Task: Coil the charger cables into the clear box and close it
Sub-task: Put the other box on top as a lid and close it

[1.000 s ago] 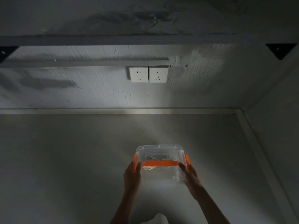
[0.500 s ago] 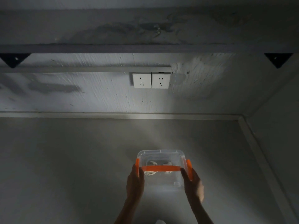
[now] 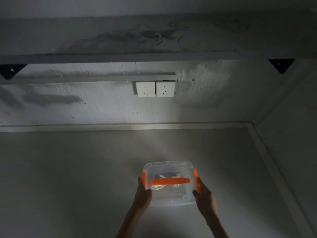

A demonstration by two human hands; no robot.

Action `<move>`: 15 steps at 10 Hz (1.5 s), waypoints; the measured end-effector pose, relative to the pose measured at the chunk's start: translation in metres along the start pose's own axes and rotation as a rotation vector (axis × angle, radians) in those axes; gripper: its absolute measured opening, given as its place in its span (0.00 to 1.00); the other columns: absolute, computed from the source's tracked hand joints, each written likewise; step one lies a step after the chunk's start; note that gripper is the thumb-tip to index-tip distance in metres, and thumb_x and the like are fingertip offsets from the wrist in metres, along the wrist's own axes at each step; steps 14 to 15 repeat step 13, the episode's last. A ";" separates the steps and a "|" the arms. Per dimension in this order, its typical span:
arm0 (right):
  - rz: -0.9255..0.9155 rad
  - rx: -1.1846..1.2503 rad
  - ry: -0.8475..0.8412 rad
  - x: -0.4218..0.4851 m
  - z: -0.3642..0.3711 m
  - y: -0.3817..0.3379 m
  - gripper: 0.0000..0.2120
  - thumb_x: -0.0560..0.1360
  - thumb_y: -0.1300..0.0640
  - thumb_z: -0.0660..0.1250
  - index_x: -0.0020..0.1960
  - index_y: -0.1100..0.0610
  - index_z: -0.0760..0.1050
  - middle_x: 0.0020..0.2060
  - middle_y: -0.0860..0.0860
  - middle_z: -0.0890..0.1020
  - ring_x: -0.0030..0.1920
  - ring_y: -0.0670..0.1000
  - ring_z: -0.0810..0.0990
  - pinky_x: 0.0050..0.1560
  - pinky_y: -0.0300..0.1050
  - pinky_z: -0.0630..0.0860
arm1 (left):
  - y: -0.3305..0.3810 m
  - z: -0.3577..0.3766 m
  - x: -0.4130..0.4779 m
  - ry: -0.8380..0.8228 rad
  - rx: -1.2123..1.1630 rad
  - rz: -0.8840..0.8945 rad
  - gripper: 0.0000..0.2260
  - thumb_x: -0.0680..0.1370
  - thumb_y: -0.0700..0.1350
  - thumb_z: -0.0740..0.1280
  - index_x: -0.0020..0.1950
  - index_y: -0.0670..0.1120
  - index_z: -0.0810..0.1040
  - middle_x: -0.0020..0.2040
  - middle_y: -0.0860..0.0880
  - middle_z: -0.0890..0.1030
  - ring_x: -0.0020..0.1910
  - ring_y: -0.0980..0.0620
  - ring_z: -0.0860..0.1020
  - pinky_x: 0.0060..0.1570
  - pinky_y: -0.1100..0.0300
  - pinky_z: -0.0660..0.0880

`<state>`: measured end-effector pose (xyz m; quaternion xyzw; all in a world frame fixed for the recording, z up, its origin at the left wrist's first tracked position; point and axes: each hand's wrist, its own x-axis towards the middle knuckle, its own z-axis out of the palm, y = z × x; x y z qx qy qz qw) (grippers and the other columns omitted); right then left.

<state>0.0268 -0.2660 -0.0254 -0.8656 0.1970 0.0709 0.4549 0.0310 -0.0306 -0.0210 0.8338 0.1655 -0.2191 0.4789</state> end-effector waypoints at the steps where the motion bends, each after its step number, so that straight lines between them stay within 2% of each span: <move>1: -0.025 -0.036 0.092 -0.004 0.002 -0.006 0.28 0.74 0.67 0.68 0.72 0.54 0.69 0.60 0.58 0.82 0.52 0.61 0.84 0.44 0.49 0.79 | -0.001 0.004 0.000 0.014 -0.028 -0.006 0.37 0.79 0.49 0.59 0.77 0.37 0.38 0.79 0.38 0.43 0.79 0.43 0.51 0.73 0.57 0.55; 2: 0.011 -0.042 0.082 -0.004 0.005 -0.011 0.27 0.75 0.67 0.66 0.72 0.54 0.68 0.66 0.56 0.78 0.60 0.59 0.81 0.58 0.55 0.78 | -0.004 0.006 0.004 0.034 -0.032 -0.018 0.32 0.82 0.36 0.56 0.77 0.38 0.39 0.80 0.39 0.45 0.79 0.43 0.51 0.74 0.56 0.54; 3: 0.016 -0.068 0.066 -0.004 0.006 -0.015 0.28 0.76 0.68 0.65 0.73 0.53 0.67 0.66 0.57 0.78 0.61 0.60 0.80 0.62 0.58 0.77 | -0.004 0.006 0.006 0.037 -0.085 0.005 0.30 0.80 0.33 0.55 0.78 0.38 0.42 0.79 0.38 0.51 0.78 0.42 0.57 0.76 0.50 0.56; 4: -0.011 -0.095 0.049 -0.003 0.005 -0.016 0.29 0.76 0.68 0.64 0.74 0.52 0.65 0.66 0.57 0.78 0.61 0.61 0.80 0.61 0.59 0.77 | -0.003 0.002 0.006 0.071 -0.122 0.073 0.30 0.75 0.41 0.57 0.76 0.39 0.52 0.73 0.42 0.64 0.71 0.46 0.67 0.68 0.57 0.66; 5: -0.072 -0.102 0.049 0.004 0.005 -0.020 0.30 0.75 0.68 0.66 0.74 0.50 0.66 0.64 0.57 0.80 0.58 0.61 0.82 0.58 0.57 0.78 | 0.003 -0.006 0.016 0.108 -0.117 0.095 0.39 0.68 0.55 0.58 0.75 0.38 0.56 0.68 0.47 0.68 0.67 0.48 0.70 0.59 0.63 0.65; 6: -0.096 -0.112 0.025 0.024 0.007 -0.031 0.31 0.73 0.67 0.66 0.73 0.48 0.66 0.61 0.55 0.82 0.57 0.59 0.83 0.53 0.52 0.80 | 0.020 -0.021 0.031 0.113 -0.075 0.092 0.36 0.72 0.51 0.61 0.76 0.38 0.56 0.71 0.46 0.67 0.69 0.44 0.70 0.61 0.60 0.68; 7: -0.052 -0.032 -0.006 0.044 0.012 -0.043 0.29 0.74 0.64 0.66 0.73 0.47 0.67 0.59 0.56 0.83 0.52 0.57 0.84 0.45 0.45 0.78 | 0.035 -0.031 0.045 0.131 -0.071 0.120 0.27 0.79 0.31 0.58 0.77 0.40 0.56 0.74 0.39 0.66 0.70 0.40 0.70 0.67 0.48 0.70; 8: -0.012 0.035 -0.037 0.059 0.016 -0.043 0.27 0.76 0.61 0.65 0.72 0.45 0.68 0.54 0.55 0.85 0.46 0.56 0.85 0.39 0.41 0.73 | 0.043 -0.035 0.049 0.164 -0.070 0.076 0.23 0.82 0.42 0.56 0.77 0.50 0.57 0.71 0.45 0.70 0.64 0.39 0.76 0.59 0.41 0.76; 9: 0.025 0.083 -0.063 0.064 0.017 -0.042 0.25 0.76 0.60 0.65 0.71 0.44 0.69 0.43 0.49 0.82 0.39 0.51 0.81 0.41 0.44 0.76 | 0.045 -0.034 0.049 0.177 -0.135 0.033 0.24 0.80 0.41 0.54 0.74 0.60 0.57 0.62 0.48 0.74 0.48 0.39 0.82 0.40 0.39 0.82; 10: 0.054 0.142 -0.028 0.065 0.021 -0.040 0.25 0.76 0.59 0.66 0.71 0.44 0.70 0.47 0.51 0.84 0.44 0.50 0.80 0.44 0.43 0.74 | 0.041 -0.030 0.050 0.177 -0.186 0.044 0.30 0.77 0.35 0.52 0.73 0.62 0.57 0.59 0.52 0.72 0.44 0.39 0.82 0.31 0.37 0.81; 11: 0.075 0.157 0.006 0.060 0.025 -0.041 0.24 0.77 0.59 0.66 0.72 0.46 0.69 0.60 0.55 0.83 0.52 0.53 0.82 0.50 0.45 0.74 | 0.038 -0.030 0.051 0.160 -0.217 0.038 0.32 0.76 0.34 0.52 0.73 0.62 0.57 0.60 0.54 0.70 0.45 0.38 0.81 0.30 0.37 0.81; 12: 0.030 0.126 -0.071 0.059 0.020 -0.047 0.26 0.79 0.57 0.64 0.75 0.47 0.64 0.60 0.55 0.80 0.50 0.55 0.79 0.54 0.58 0.79 | 0.046 -0.039 0.048 0.118 -0.217 0.009 0.28 0.79 0.41 0.56 0.76 0.60 0.54 0.65 0.52 0.69 0.50 0.41 0.79 0.39 0.41 0.83; 13: -0.045 0.008 -0.168 0.050 0.007 -0.055 0.28 0.80 0.54 0.64 0.77 0.53 0.58 0.72 0.57 0.70 0.64 0.58 0.76 0.65 0.58 0.72 | 0.050 -0.044 0.043 0.047 -0.202 -0.111 0.29 0.82 0.48 0.56 0.79 0.54 0.45 0.79 0.45 0.56 0.71 0.43 0.67 0.58 0.41 0.74; 15: -0.045 0.008 -0.168 0.050 0.007 -0.055 0.28 0.80 0.54 0.64 0.77 0.53 0.58 0.72 0.57 0.70 0.64 0.58 0.76 0.65 0.58 0.72 | 0.050 -0.044 0.043 0.047 -0.202 -0.111 0.29 0.82 0.48 0.56 0.79 0.54 0.45 0.79 0.45 0.56 0.71 0.43 0.67 0.58 0.41 0.74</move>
